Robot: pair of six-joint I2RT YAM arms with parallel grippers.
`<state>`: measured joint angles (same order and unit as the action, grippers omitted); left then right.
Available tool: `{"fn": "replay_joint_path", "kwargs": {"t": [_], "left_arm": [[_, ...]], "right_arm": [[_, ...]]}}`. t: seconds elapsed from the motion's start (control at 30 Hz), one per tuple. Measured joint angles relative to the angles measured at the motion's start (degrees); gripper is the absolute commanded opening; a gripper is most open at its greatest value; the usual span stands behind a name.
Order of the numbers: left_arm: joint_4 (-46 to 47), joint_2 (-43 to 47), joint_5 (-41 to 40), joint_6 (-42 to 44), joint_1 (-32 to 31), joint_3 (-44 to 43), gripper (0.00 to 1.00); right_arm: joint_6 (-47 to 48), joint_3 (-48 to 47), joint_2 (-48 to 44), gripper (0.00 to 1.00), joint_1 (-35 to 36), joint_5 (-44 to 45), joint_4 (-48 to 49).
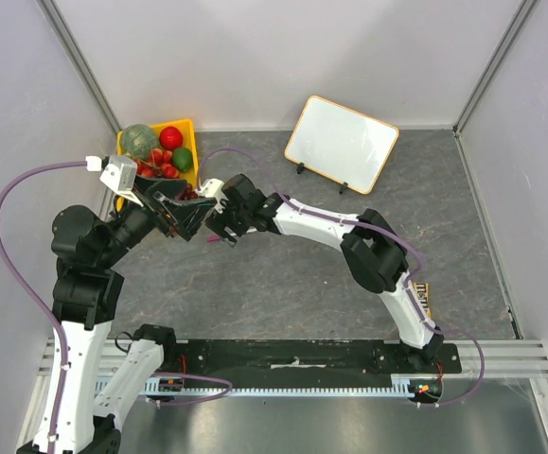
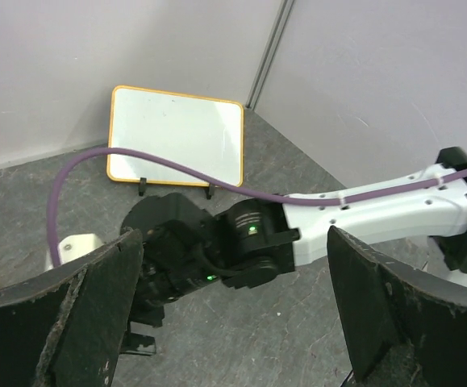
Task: Write a sentence on the whiteboard
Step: Pick up the whiteboard marker without the cap from the center of the board.
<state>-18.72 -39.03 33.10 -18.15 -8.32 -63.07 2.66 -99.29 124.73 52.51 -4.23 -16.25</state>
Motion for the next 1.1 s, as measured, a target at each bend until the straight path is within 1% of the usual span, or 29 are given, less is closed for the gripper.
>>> {"fn": "replay_joint_path", "kwargs": {"t": [0.2,0.33,0.4,0.5,0.57,0.63,0.67,0.7,0.83,1.0,1.1], "left_arm": [[0.44,-0.33,0.15,0.0,0.0,0.0,1.0],[0.44,-0.44,0.15,0.0,0.0,0.0,1.0],[0.44,-0.44,0.15,0.0,0.0,0.0,1.0],[0.46,-0.46,0.15,0.0,0.0,0.0,1.0],[0.46,-0.48,0.13,0.0,0.0,0.0,0.99],[0.46,-0.5,0.15,0.0,0.0,0.0,0.93],[0.48,-0.52,0.15,0.0,0.0,0.0,0.92],[0.46,-0.57,0.17,0.0,0.0,0.0,0.92],[0.48,-0.63,0.17,0.0,0.0,0.0,0.92],[0.46,-0.63,0.26,-0.02,0.0,0.0,0.92],[0.44,-0.63,0.28,0.0,0.0,0.0,0.92]], "right_arm": [[1.03,-8.72,8.04,0.76,0.0,0.13,-4.46],[1.42,-10.03,10.67,0.67,0.0,0.13,-6.38],[1.53,-10.05,11.1,0.61,-0.02,-0.09,-6.99],[2.14,-10.08,11.1,0.47,0.0,0.2,-7.19],[2.58,-10.05,11.1,0.39,0.07,0.55,-7.3],[2.93,-10.16,11.13,0.21,0.15,0.94,-7.58],[3.15,-10.78,11.37,0.06,0.15,1.29,-8.44],[3.37,-11.5,11.76,0.0,0.22,1.31,-9.11],[2.91,-15.39,13.81,0.0,0.31,2.19,-11.1],[0.28,-15.17,13.75,0.0,-0.26,1.53,-10.78],[-2.25,-12.63,12.35,0.0,-1.4,-0.61,-9.25]]}}
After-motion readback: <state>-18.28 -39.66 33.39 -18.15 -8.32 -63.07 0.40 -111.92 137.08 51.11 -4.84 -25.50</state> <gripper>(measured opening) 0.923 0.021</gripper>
